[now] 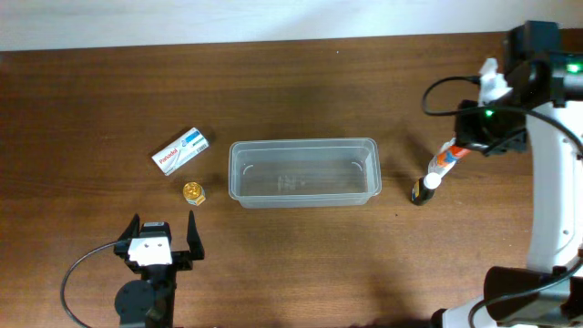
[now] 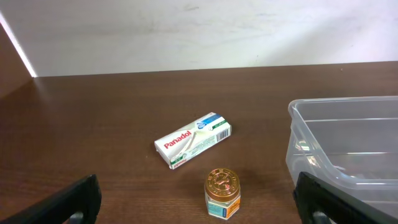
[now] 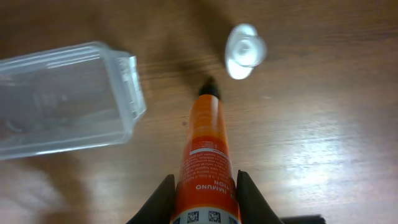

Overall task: Pack container
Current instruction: 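Lift the orange tube and carry it over the clear container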

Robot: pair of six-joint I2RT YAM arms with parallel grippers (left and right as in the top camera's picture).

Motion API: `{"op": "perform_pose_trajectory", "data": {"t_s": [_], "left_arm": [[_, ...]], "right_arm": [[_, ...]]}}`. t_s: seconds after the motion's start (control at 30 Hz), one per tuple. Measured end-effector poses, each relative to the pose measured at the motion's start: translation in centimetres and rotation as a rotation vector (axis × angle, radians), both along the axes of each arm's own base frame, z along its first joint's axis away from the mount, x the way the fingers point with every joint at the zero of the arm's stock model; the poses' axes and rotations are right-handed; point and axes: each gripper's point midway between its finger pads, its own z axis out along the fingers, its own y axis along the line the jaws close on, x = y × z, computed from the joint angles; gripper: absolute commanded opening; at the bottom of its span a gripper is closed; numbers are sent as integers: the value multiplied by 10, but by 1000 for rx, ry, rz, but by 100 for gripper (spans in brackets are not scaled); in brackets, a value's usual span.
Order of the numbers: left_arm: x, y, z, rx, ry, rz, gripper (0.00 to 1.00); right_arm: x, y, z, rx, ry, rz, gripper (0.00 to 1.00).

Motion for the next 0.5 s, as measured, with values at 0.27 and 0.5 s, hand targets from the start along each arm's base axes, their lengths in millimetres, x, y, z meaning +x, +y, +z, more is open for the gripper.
{"op": "perform_pose_trajectory", "data": {"t_s": [0.27, 0.5], "left_arm": [[0, 0, 0, 0, 0, 0, 99], [0, 0, 0, 0, 0, 0, 100]], "right_arm": [[6, 63, 2, 17, -26, 126, 19], [13, 112, 6, 32, -88, 193, 20]]}}
